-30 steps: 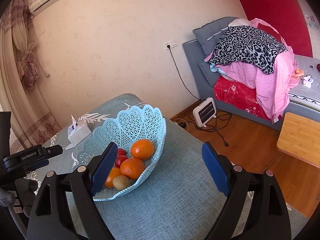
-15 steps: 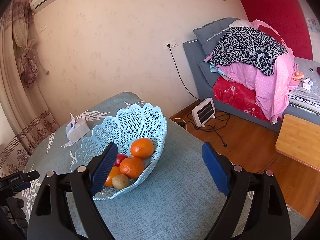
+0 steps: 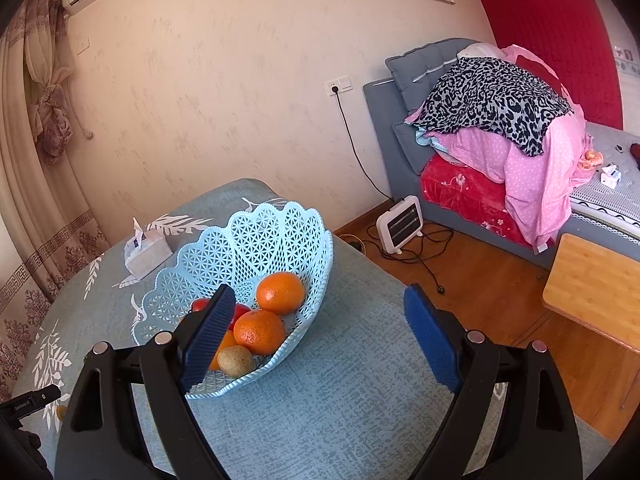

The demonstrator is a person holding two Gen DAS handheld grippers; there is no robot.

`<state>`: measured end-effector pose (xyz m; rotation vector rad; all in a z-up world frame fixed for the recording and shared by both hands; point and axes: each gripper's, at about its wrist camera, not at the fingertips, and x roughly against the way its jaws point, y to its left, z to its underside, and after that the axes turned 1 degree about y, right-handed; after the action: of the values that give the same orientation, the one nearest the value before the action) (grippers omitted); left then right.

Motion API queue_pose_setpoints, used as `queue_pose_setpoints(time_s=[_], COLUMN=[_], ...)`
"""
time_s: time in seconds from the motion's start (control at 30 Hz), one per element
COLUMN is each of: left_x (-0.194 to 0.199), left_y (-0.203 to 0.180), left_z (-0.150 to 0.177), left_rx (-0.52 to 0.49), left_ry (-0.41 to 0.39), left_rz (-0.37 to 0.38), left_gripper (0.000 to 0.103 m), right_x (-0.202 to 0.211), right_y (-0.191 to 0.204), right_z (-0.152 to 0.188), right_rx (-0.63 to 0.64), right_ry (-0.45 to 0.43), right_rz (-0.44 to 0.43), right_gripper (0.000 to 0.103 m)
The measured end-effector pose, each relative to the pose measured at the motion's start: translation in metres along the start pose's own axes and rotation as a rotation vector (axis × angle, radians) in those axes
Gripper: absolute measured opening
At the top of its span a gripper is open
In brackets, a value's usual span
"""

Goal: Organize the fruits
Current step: 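Move the left gripper to the other small yellow-brown fruit and grasp it, then grasp the dark brown fruit with the right gripper while the left gripper holds the yellow fruit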

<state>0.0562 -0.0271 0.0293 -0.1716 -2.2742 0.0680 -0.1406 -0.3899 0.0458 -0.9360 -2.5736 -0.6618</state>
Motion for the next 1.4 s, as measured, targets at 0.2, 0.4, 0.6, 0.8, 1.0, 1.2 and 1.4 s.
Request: queue_pose_setpoints(time_s=[0.2,0.4,0.6,0.8,1.0,1.2,1.4], left_x=[-0.009,-0.014,-0.012,-0.005,0.006,0.012,0.018], left_y=[0.004,0.004,-0.003,-0.008,0.005,0.014,0.017], left_z=[0.010,0.015,0.018,0.021,0.021,0.021,0.023], left_rx=[-0.021,-0.035,-0.072,-0.090,-0.028,0.024,0.038], left_ry=[0.021,0.031,0.022,-0.015,-0.069,-0.097,-0.128], left_rz=[-0.008,0.002,0.011,0.017,0.004,-0.008,-0.042], left_gripper=[0.076,0.058,0.027,0.025,0.025,0.025,0.025], right_x=[-0.002,-0.004,-0.006,-0.004,0.015,0.028,0.010], right_y=[0.004,0.007,0.009,0.014,0.040,0.092,0.155], right_z=[0.000,0.000,0.000,0.001,0.007,0.011,0.018], right_rx=[0.016,0.029,0.045,0.067,0.167,0.263,0.338], right_ry=[0.005,0.011,0.013,0.001,-0.060,-0.060,0.027], right_rz=[0.018,0.035,0.054,0.094,0.121,-0.008,-0.157], right_gripper=[0.087,0.087,0.087,0.087,0.087,0.087,0.087])
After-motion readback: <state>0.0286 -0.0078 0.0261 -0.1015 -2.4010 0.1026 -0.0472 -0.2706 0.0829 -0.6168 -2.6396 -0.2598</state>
